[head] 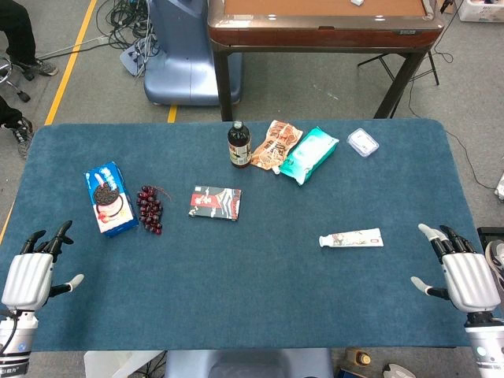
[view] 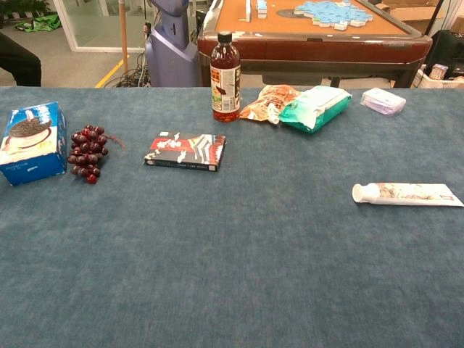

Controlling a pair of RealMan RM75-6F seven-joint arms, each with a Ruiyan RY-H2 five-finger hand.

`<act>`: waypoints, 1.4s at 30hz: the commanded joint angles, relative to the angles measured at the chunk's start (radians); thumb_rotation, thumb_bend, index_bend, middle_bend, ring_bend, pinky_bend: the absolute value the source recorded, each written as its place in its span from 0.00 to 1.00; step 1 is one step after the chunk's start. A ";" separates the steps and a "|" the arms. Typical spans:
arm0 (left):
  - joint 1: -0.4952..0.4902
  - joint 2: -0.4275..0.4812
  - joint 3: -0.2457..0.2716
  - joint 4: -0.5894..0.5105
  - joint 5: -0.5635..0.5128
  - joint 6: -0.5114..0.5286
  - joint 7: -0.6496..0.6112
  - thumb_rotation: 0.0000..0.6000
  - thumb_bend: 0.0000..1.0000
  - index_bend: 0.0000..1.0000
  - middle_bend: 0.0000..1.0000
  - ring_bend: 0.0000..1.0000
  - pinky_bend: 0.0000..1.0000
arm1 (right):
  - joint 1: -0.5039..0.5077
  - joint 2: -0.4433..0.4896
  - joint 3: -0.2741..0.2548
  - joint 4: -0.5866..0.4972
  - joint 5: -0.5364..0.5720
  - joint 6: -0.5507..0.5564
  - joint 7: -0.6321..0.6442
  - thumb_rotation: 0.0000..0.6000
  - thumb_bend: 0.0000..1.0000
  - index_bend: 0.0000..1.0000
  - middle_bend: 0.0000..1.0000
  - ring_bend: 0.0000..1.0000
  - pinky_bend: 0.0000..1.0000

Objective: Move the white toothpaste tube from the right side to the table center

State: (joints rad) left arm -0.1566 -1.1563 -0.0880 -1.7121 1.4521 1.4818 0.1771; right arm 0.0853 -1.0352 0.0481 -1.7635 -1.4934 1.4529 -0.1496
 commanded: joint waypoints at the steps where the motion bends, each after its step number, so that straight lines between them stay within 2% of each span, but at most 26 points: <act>1: -0.001 -0.001 0.000 -0.001 -0.002 -0.003 0.002 1.00 0.09 0.07 0.34 0.41 0.13 | 0.002 0.001 -0.001 -0.001 -0.001 -0.004 0.000 1.00 0.00 0.15 0.25 0.15 0.22; 5: -0.001 -0.001 0.000 -0.001 -0.002 -0.004 0.002 1.00 0.09 0.07 0.34 0.41 0.13 | 0.019 0.007 -0.004 -0.004 -0.011 -0.034 0.019 1.00 0.00 0.17 0.27 0.16 0.22; 8: 0.000 -0.001 0.000 0.000 0.001 -0.001 0.000 1.00 0.09 0.07 0.34 0.41 0.13 | 0.047 0.010 -0.002 0.006 -0.025 -0.071 0.006 1.00 0.01 0.23 0.31 0.19 0.22; 15: 0.007 -0.006 0.005 0.008 -0.001 0.002 -0.011 1.00 0.09 0.07 0.34 0.41 0.13 | 0.161 -0.003 0.020 0.034 0.013 -0.249 -0.048 1.00 0.05 0.30 0.35 0.20 0.22; 19: 0.015 -0.003 0.007 0.010 -0.003 0.010 -0.017 1.00 0.09 0.07 0.34 0.41 0.13 | 0.239 -0.046 0.038 0.090 0.052 -0.362 -0.064 1.00 0.07 0.32 0.36 0.20 0.22; 28: 0.030 0.003 0.012 0.010 -0.010 0.018 -0.023 1.00 0.09 0.07 0.33 0.41 0.13 | 0.371 -0.178 0.062 0.253 0.131 -0.532 -0.112 1.00 0.10 0.35 0.38 0.21 0.22; 42: 0.043 0.002 0.013 0.015 -0.018 0.023 -0.030 1.00 0.09 0.07 0.33 0.41 0.13 | 0.485 -0.333 0.057 0.431 0.204 -0.658 -0.154 1.00 0.15 0.38 0.40 0.22 0.22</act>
State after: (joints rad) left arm -0.1138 -1.1540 -0.0752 -1.6969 1.4339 1.5046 0.1466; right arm 0.5629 -1.3597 0.1075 -1.3414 -1.2956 0.8021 -0.2992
